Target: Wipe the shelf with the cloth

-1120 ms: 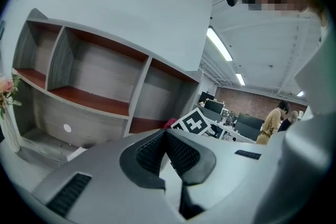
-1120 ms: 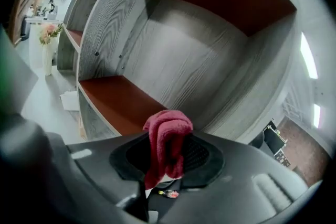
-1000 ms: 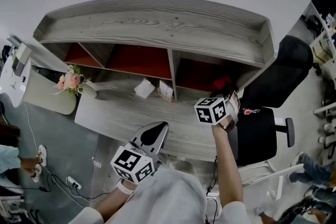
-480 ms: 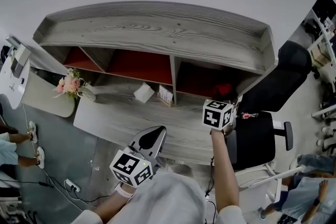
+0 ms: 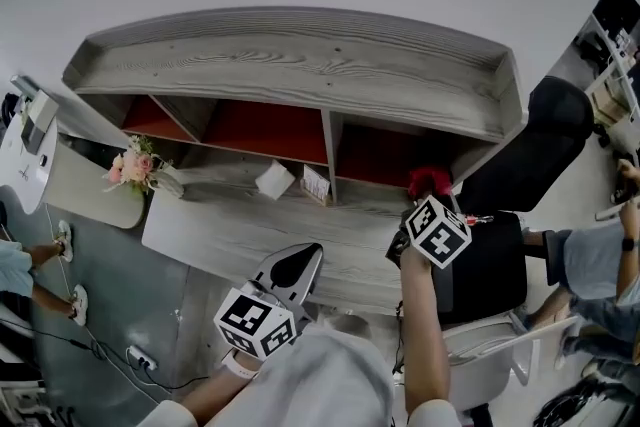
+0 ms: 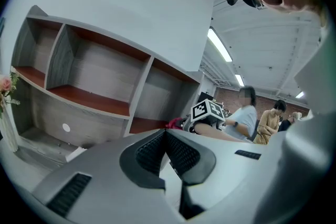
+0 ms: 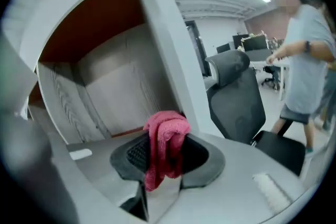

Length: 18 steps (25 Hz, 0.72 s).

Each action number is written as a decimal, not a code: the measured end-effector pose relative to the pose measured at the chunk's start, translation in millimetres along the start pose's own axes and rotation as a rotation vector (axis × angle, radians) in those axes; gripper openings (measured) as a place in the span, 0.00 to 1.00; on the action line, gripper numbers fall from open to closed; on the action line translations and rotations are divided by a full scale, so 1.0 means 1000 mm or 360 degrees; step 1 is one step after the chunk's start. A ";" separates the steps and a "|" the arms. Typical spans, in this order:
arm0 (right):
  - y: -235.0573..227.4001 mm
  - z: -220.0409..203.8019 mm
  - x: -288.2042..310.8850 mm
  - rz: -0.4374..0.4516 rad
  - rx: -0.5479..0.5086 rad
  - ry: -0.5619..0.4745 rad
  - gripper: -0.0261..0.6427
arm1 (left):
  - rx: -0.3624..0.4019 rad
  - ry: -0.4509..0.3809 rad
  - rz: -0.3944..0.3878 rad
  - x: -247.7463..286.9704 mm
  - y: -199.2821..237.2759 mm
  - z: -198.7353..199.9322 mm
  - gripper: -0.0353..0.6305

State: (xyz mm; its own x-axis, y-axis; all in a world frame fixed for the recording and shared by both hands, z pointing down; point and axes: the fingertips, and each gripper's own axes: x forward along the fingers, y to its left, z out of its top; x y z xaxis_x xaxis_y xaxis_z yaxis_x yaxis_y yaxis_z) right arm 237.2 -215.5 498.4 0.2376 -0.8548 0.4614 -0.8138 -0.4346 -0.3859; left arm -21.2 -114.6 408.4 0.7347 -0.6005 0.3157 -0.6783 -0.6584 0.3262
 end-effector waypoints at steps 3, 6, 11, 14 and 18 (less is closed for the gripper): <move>0.001 0.016 -0.009 0.0065 0.0390 -0.0128 0.23 | 0.0006 0.0001 -0.0006 0.000 -0.002 0.001 0.06; 0.007 0.034 -0.016 0.0136 0.0620 -0.0229 0.23 | 0.0006 -0.0006 0.0007 -0.002 0.001 0.003 0.06; 0.020 0.063 -0.026 0.0237 0.0750 -0.0334 0.23 | 0.0002 -0.0018 0.0022 -0.005 0.005 0.006 0.06; 0.027 0.081 -0.036 0.0283 0.0764 -0.0408 0.23 | -0.0002 -0.0027 0.0027 -0.006 0.006 0.007 0.06; 0.040 0.108 -0.052 0.0368 0.0793 -0.0508 0.23 | -0.0003 -0.0035 0.0026 -0.007 0.006 0.011 0.06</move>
State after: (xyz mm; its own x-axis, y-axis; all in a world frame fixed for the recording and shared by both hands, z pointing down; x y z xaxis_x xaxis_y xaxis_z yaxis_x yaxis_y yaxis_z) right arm 249.8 -219.5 372.6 0.2941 -0.9515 0.0904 -0.5367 -0.2426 -0.8081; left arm -30.4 -118.8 398.1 0.7234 -0.6212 0.3013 -0.6904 -0.6475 0.3226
